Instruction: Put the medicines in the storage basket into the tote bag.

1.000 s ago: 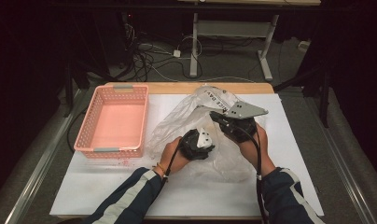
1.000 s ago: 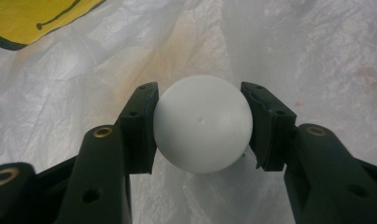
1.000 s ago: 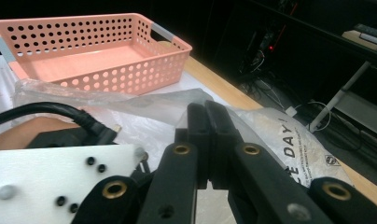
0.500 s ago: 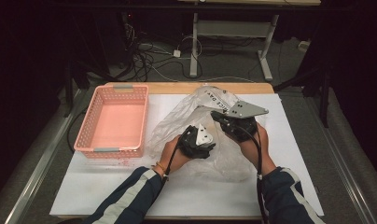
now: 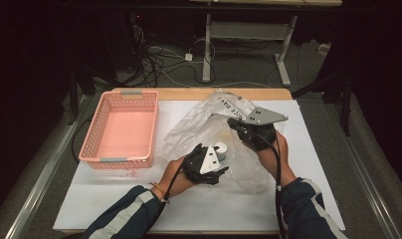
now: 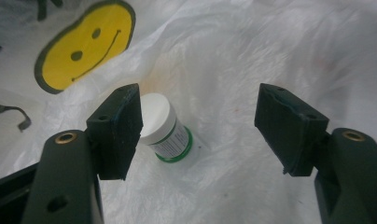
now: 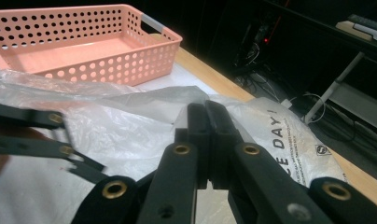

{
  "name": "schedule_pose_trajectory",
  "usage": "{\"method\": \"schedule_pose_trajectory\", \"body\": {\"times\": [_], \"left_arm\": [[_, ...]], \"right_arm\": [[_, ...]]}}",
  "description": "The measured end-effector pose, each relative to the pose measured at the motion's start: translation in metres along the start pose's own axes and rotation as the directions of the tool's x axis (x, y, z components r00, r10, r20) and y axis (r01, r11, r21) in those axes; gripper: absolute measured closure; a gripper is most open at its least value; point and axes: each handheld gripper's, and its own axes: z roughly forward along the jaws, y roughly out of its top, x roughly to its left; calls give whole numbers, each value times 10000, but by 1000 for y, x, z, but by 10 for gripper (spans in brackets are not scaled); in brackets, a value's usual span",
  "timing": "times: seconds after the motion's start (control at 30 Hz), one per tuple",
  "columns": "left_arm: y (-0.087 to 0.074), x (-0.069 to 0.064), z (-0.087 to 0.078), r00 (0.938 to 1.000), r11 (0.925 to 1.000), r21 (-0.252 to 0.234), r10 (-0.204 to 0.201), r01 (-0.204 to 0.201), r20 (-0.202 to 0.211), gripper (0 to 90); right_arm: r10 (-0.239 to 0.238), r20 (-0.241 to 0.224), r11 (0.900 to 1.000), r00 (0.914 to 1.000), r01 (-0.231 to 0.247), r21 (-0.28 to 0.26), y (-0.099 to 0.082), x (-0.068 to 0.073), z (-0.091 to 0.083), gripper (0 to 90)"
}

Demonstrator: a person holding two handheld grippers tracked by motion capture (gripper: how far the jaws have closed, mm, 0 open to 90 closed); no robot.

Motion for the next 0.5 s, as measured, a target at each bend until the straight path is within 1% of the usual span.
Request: {"method": "schedule_pose_trajectory", "body": {"times": [0.07,0.1,0.13,0.17,0.23,0.27,0.3,0.33,0.37,0.43,0.5], "left_arm": [[0,-3,-11,9997,9998,-208,44,-39,241,329],[-1,-6,-17,9994,9992,-390,136,-124,313,330],[-1,-8,-24,9986,9982,-565,228,-201,478,355],[0,-8,-31,9985,9971,-733,250,-214,483,366],[1,-8,-47,9997,9950,-989,186,-170,152,361],[1,-6,-55,9998,9938,-1102,151,-160,-92,348],[-1,-4,-63,9993,9931,-1173,20,-63,-366,341],[-3,0,-72,9987,9922,-1238,-225,166,-467,317],[-6,4,-80,9977,9899,-1354,-496,429,-466,316],[-12,10,-98,9940,9869,-1494,-735,609,-806,316],[-20,12,-111,9886,9900,-1299,-716,543,-1326,315]], "right_arm": [[-20,-4,10000,10000,20,26,0,0,0,900],[9,18,10000,10000,-9,30,0,0,0,900],[18,19,10000,10000,-18,47,0,0,0,900],[-15,39,10000,10000,15,37,-1,0,0,900],[-20,44,10000,10000,20,40,-1,0,-1,900],[-3,46,10000,10000,3,60,-1,0,-1,900],[-22,19,10000,10000,22,70,-1,-1,-2,900],[-8,3,9999,10000,8,105,-2,-1,-3,900],[-3,-13,9999,10000,3,142,-2,-1,-3,900],[-52,-40,9998,10000,52,178,-3,-2,-5,900],[-17,-14,9998,10000,17,199,-4,-3,-6,900]]}}
